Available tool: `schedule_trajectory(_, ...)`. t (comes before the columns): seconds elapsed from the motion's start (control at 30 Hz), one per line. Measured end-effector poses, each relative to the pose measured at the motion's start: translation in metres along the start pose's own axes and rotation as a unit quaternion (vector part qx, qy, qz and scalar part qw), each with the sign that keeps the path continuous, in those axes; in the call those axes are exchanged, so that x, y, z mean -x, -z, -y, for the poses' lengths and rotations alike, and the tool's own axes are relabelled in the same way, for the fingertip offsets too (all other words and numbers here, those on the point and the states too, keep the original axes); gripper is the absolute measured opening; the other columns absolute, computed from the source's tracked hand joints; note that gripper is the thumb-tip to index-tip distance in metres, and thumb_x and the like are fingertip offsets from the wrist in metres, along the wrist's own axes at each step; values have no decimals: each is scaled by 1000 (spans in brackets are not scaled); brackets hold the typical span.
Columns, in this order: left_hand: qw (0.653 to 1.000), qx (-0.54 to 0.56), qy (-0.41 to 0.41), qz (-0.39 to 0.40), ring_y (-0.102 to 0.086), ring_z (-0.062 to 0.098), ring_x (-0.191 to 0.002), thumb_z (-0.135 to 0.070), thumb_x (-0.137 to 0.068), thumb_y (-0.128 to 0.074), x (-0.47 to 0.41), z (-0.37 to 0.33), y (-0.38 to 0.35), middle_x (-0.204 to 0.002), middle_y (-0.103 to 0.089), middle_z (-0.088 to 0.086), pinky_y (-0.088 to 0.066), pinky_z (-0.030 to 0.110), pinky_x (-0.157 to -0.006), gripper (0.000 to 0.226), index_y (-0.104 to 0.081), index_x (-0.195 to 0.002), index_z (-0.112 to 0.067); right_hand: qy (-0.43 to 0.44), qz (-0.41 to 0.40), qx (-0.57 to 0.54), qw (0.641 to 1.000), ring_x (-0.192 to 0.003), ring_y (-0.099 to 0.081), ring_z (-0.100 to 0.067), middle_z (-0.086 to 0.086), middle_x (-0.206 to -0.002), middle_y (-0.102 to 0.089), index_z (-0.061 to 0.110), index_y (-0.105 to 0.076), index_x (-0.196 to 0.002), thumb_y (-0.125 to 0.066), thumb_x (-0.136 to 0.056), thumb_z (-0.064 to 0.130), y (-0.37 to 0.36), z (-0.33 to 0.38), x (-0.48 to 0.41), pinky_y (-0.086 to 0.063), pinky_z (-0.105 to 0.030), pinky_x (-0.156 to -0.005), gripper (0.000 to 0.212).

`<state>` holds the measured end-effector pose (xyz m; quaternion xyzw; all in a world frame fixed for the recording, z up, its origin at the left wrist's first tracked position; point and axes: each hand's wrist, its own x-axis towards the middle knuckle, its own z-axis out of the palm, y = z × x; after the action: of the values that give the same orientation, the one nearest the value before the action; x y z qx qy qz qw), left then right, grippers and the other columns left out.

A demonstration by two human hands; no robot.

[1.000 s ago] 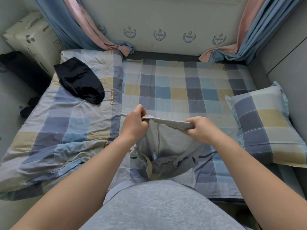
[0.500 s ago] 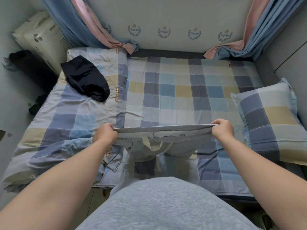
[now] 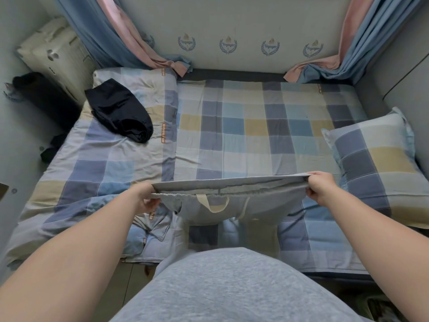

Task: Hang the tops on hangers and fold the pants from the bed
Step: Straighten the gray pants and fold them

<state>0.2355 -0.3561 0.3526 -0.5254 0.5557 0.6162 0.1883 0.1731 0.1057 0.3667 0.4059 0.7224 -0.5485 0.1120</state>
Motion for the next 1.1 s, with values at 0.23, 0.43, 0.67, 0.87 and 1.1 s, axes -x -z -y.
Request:
schedule_trajectory(0.23,997,-68,-15,-24,-65,21,-49,3,-96,-38,4,-1,6,-79,-60,12,-51,21,-46,20,-52,-97,-10,-21,5,74,997,-50,-52,-18,-10,-74,-56,17,-63,-88,-28,-93,-2,6,7,9,-27,-11,-33,40)
schedule_trajectory(0.43,983,145,69,84,-52,18,-65,2,-85,-37,7,-7,14,-78,-51,13,-52,22,-42,15,-50,-89,-2,-188,173,-80,963,-39,-59,-13,-10,-57,-55,2,-49,-83,-39,-96,1,14,14,16,-47,-16,-37,16)
schedule_trajectory(0.67,943,283,6,176,-66,24,-95,7,-80,-51,12,-21,6,-99,-66,18,-56,26,-81,25,-64,-102,5,-123,281,-217,927,-85,-76,-25,-20,-93,-75,-4,-61,-104,-60,-82,-8,15,33,25,-64,-35,-70,22)
schedule_trajectory(0.87,946,-114,-302,-24,-60,26,-84,-3,-91,-69,2,-14,-19,-80,-62,14,-57,35,-69,9,-65,-83,0,106,162,30,981,-60,-65,-19,-18,-87,-62,-1,-60,-94,-59,-92,-12,0,33,26,-60,-24,-59,11)
schedule_trajectory(1.1,893,-224,-372,-119,-52,24,-80,-33,-98,-60,-4,-22,-18,-79,-57,3,-43,36,-65,23,-53,-81,-19,265,37,178,947,-80,-53,-21,-2,-80,-62,15,-61,-79,-65,-95,19,4,32,16,-44,-38,-78,16)
